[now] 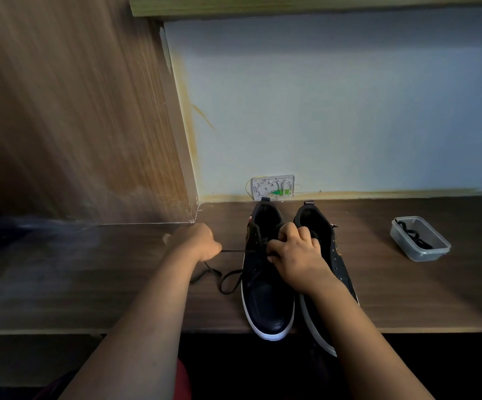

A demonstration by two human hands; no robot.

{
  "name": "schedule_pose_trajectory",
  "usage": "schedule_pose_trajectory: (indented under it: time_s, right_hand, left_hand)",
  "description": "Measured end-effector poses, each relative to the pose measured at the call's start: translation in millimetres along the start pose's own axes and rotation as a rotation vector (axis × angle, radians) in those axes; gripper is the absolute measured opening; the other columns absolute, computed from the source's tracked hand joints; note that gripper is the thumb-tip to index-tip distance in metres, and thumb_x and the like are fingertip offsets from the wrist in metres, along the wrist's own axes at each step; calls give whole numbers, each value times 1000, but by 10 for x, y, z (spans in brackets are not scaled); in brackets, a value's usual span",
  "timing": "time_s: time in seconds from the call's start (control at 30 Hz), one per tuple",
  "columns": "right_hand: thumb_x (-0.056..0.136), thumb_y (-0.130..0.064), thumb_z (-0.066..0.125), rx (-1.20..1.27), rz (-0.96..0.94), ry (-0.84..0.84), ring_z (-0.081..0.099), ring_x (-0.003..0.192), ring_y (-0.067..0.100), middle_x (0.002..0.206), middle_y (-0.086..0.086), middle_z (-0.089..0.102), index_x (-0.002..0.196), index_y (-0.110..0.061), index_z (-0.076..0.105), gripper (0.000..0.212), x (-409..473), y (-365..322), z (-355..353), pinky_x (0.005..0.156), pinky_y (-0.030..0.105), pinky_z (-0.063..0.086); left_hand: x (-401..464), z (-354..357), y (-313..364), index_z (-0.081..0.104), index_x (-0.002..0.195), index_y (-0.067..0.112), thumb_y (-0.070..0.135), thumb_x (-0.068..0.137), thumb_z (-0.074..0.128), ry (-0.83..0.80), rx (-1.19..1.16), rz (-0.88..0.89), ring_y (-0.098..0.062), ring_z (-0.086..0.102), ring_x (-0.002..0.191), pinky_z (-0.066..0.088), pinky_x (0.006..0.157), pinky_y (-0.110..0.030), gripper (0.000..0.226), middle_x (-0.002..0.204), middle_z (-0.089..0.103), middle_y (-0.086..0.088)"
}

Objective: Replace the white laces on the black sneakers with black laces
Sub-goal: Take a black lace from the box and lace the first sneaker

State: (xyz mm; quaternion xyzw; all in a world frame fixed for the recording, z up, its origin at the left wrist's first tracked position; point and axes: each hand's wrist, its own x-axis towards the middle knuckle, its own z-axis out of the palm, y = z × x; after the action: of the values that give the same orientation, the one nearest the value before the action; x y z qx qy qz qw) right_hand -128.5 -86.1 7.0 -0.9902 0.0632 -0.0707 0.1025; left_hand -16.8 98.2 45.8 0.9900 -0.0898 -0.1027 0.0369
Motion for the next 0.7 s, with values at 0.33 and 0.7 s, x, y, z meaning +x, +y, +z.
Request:
schedule_pose_trajectory:
  time_s: [0.33, 0.7]
  right_hand:
    - [97, -31, 41, 13, 17, -24, 31, 115, 27, 127, 2, 34, 123, -33, 58, 31, -10, 20, -27, 101, 44, 32]
    - [89, -2, 44, 220, 35, 88, 47, 105, 26, 106, 4, 58, 113, -20, 68, 38, 61, 225, -134, 84, 33, 42]
  left_hand:
    - [29, 39, -8, 69, 100, 23, 35, 81, 57, -58, 19, -66, -25, 55, 99, 33, 89, -44, 26, 108, 63, 1]
    - [-51, 90, 92, 69, 102, 25, 22, 82, 54, -62, 116, -54, -23, 50, 95, 29, 83, -40, 25, 111, 61, 1]
